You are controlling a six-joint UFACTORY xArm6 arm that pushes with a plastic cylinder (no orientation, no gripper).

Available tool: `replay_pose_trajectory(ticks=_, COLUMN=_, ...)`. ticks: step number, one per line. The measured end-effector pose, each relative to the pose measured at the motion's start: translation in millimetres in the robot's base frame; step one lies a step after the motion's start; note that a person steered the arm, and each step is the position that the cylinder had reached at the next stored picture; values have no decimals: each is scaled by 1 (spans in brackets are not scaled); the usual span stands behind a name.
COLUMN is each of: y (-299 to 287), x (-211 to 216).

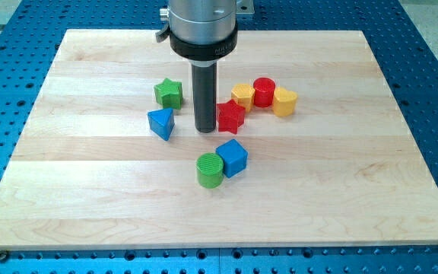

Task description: Slide the red star to the right

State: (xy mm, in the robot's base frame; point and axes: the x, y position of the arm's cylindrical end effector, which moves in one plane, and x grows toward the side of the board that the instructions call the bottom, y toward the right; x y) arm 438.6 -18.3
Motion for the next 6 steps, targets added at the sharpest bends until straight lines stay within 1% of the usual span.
replay_pose_trajectory(ticks=2, y=56, x=-2)
replay_pose_trajectory(ticks=3, y=55, x=-2)
replay_pose_trajectory(ticks=4, y=37, x=-2)
replay_pose_trajectory(ticks=5, y=-23, x=-2)
replay_pose_trajectory(ticks=6, y=-49, x=0)
